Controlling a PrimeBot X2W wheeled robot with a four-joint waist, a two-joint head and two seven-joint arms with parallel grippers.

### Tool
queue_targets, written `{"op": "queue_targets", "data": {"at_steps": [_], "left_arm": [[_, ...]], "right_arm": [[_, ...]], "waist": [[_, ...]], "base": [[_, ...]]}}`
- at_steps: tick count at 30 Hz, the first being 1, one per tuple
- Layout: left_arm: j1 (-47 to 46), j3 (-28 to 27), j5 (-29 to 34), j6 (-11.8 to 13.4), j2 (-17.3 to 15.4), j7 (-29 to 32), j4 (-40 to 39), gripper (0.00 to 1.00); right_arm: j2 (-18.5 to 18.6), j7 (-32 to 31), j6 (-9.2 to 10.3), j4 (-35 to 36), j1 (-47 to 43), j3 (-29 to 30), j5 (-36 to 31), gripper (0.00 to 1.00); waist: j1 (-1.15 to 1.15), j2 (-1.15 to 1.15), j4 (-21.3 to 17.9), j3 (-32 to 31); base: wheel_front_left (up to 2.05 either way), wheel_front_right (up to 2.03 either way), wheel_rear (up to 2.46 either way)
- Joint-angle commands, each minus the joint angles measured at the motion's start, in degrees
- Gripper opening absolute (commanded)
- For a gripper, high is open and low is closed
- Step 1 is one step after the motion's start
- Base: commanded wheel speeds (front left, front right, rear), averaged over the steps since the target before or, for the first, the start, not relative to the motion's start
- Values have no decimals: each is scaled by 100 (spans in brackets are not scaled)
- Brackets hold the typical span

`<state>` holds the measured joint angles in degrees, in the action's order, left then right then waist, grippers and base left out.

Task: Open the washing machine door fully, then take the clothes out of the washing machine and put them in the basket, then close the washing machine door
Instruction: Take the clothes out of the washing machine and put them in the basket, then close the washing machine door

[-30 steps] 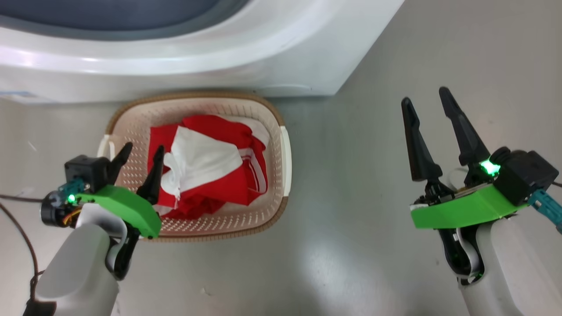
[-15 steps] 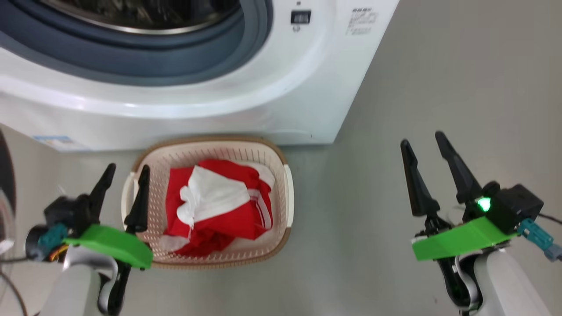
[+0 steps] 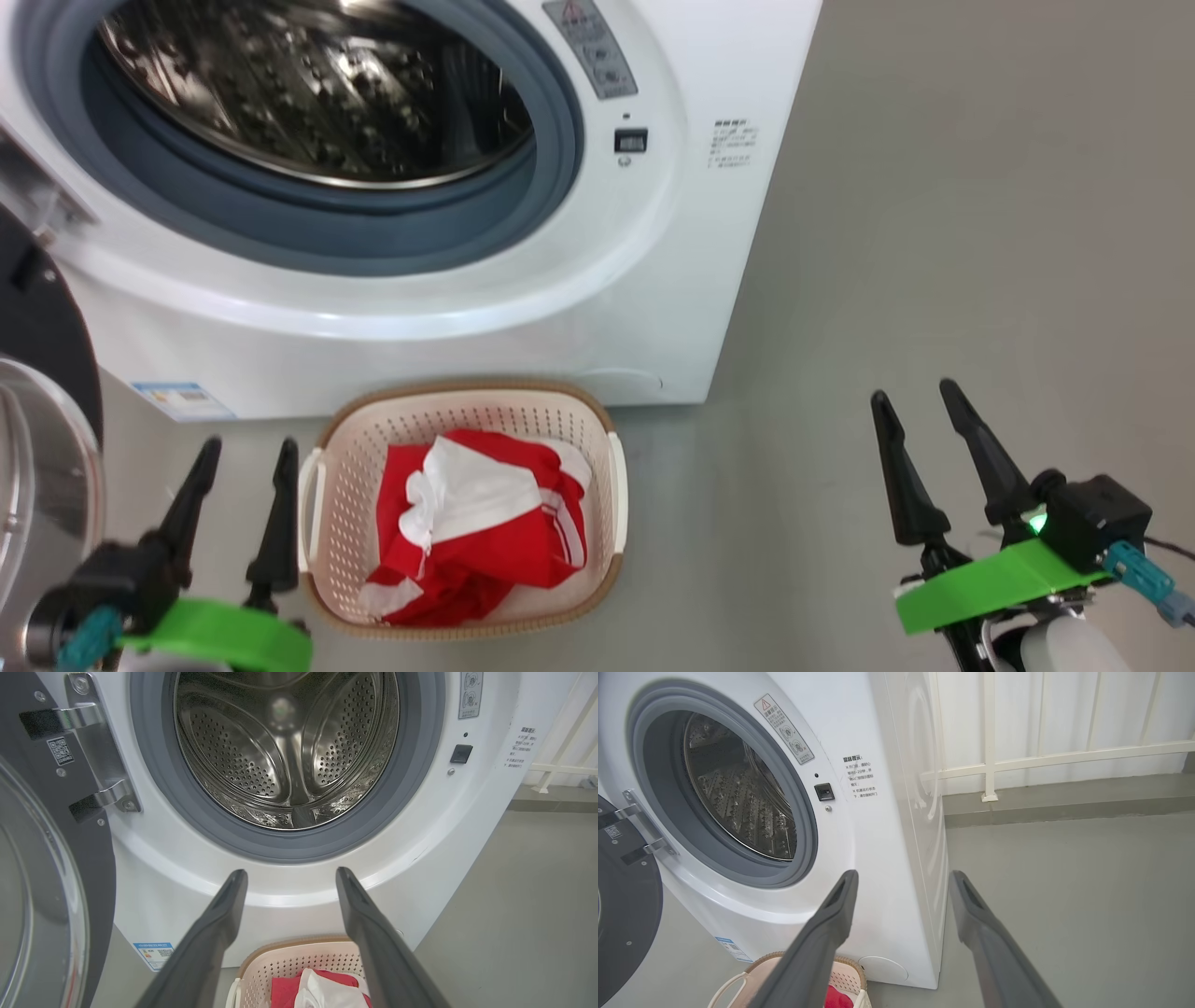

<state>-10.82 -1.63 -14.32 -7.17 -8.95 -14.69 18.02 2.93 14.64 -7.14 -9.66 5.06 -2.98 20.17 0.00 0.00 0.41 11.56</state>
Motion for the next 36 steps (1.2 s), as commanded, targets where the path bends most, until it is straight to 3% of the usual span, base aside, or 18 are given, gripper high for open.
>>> {"op": "queue_targets", "data": {"at_steps": [1,18,36], "left_arm": [[122,-266,68,-32,-103,-30,-235,100],[1623,-740,282,-32,250,-30,-1420,100],[1708,-749,251,-32,296,-30,-1567,100]], "right_arm": [[-2,36,-35,131,-42,-105,37,100],[142,36,-35,267,-774,66,153,100],[111,36,-35,292,-764,122,144,100]], "waist": [[0,0,-4,-245],[0,0,3,-787],[0,0,15,-747]], "base": [[0,0,0],[0,0,0],[0,0,0]]}}
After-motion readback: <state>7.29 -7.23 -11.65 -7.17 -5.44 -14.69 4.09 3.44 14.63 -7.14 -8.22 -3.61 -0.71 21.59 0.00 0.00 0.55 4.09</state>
